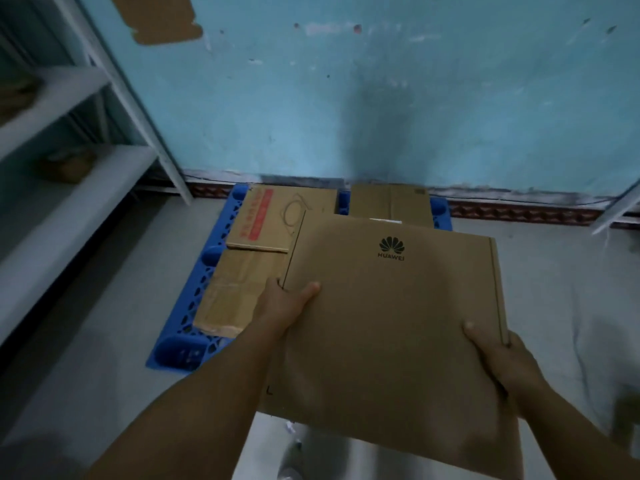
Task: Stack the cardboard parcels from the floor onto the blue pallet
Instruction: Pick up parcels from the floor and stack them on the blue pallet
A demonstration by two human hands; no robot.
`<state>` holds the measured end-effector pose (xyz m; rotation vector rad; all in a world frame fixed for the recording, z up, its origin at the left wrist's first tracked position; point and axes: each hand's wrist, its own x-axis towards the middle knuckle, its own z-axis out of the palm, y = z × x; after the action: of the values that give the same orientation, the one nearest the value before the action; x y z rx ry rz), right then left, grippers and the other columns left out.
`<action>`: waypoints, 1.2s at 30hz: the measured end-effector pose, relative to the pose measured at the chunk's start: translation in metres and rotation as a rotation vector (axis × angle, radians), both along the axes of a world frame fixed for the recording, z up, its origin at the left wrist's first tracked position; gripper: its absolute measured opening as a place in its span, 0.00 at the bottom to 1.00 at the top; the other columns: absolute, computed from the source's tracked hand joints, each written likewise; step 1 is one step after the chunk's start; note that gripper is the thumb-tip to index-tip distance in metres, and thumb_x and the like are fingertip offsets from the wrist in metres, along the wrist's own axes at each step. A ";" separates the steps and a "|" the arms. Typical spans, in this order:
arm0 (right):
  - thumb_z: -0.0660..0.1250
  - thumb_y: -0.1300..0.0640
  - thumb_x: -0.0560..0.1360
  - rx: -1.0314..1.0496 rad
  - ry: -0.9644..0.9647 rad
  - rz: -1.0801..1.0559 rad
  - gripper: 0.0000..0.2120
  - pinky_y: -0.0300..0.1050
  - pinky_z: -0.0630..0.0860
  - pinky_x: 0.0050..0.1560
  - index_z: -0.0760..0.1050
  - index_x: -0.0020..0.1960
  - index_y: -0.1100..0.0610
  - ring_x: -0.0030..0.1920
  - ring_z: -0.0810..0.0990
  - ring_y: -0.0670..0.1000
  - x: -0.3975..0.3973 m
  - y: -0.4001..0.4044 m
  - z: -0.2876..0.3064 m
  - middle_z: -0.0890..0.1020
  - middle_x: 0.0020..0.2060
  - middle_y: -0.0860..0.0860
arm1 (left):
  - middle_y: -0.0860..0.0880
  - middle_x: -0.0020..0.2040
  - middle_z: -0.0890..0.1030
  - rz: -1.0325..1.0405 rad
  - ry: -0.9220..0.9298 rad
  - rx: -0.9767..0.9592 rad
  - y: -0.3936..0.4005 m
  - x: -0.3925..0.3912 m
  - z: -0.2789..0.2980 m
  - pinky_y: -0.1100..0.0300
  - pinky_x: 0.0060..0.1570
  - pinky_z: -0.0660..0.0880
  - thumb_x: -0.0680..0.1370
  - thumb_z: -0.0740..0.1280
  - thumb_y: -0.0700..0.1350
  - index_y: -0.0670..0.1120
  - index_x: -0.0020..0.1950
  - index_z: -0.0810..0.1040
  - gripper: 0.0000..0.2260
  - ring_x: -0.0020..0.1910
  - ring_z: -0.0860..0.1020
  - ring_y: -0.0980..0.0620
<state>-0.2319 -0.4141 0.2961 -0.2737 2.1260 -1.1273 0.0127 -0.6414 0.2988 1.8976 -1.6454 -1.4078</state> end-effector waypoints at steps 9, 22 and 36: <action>0.69 0.41 0.71 0.005 -0.073 0.087 0.28 0.54 0.76 0.50 0.71 0.65 0.56 0.49 0.79 0.59 0.056 -0.103 -0.020 0.80 0.49 0.55 | 0.43 0.70 0.71 0.068 -0.006 -0.022 -0.081 0.074 -0.017 0.48 0.63 0.71 0.69 0.73 0.61 0.45 0.76 0.58 0.43 0.66 0.72 0.42; 0.73 0.44 0.69 0.026 -0.169 0.245 0.21 0.56 0.78 0.52 0.75 0.58 0.50 0.49 0.80 0.56 0.030 -0.255 -0.070 0.81 0.51 0.54 | 0.43 0.65 0.74 0.228 -0.200 0.035 -0.182 0.083 -0.044 0.45 0.60 0.74 0.65 0.72 0.66 0.46 0.72 0.64 0.43 0.61 0.74 0.41; 0.77 0.37 0.61 0.090 -0.232 0.200 0.41 0.49 0.79 0.44 0.69 0.67 0.55 0.49 0.81 0.55 0.040 -0.383 -0.157 0.79 0.55 0.54 | 0.43 0.64 0.71 0.248 -0.170 0.021 -0.301 0.090 -0.144 0.44 0.56 0.76 0.68 0.74 0.58 0.43 0.72 0.63 0.39 0.58 0.74 0.44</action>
<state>-0.1919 -0.7974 0.1394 -0.2912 1.8929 -0.8995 0.1031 -0.9423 0.1552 2.1982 -1.4072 -1.1982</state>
